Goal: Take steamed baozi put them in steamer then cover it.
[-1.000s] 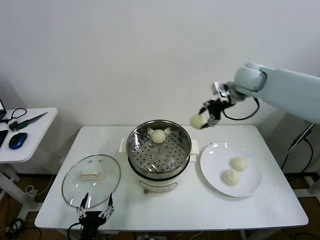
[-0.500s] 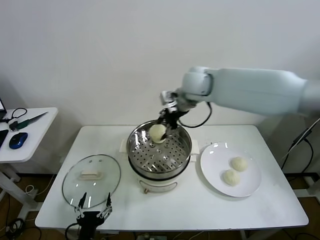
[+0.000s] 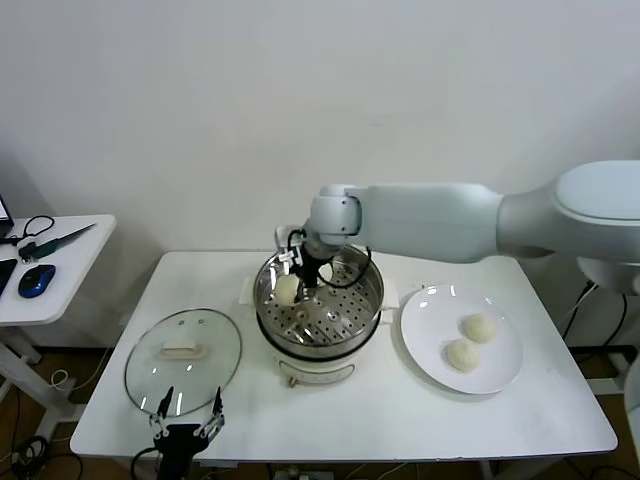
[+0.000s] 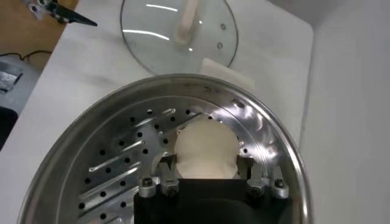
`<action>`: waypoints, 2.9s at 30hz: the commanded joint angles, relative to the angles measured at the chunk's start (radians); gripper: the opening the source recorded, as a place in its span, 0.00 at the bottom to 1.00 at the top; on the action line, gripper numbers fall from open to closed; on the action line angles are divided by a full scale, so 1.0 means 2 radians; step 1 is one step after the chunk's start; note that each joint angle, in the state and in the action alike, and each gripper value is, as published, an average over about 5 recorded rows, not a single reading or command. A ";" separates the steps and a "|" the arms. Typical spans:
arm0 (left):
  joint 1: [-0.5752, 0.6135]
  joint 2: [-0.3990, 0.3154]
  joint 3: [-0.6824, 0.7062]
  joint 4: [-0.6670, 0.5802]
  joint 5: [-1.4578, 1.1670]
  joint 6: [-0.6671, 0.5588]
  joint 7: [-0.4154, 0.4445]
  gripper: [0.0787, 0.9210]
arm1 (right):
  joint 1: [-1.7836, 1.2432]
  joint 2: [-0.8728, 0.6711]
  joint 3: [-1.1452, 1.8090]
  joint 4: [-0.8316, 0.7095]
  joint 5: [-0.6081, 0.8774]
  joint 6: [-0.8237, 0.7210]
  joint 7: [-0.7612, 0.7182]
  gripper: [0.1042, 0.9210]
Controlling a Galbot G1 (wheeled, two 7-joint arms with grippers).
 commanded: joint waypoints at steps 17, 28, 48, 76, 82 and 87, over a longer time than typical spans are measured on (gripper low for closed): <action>-0.001 0.001 0.001 0.000 0.002 0.005 0.002 0.88 | 0.133 -0.125 -0.062 0.044 0.015 0.081 -0.126 0.88; 0.000 0.002 0.001 -0.008 0.002 0.011 0.010 0.88 | 0.176 -0.317 -0.192 0.133 -0.084 0.107 -0.173 0.88; 0.003 -0.001 -0.001 -0.008 0.003 0.011 0.012 0.88 | -0.106 -0.374 -0.006 0.038 -0.217 0.078 -0.114 0.88; 0.008 -0.001 -0.001 -0.005 0.007 0.010 0.011 0.88 | -0.188 -0.352 0.075 0.018 -0.229 0.050 -0.077 0.74; 0.009 -0.002 -0.001 -0.007 0.007 0.010 0.010 0.88 | -0.112 -0.353 0.038 0.026 -0.233 0.085 -0.108 0.64; 0.010 -0.002 -0.001 -0.008 0.008 0.010 0.010 0.88 | 0.044 -0.317 -0.044 0.019 -0.246 0.184 -0.152 0.65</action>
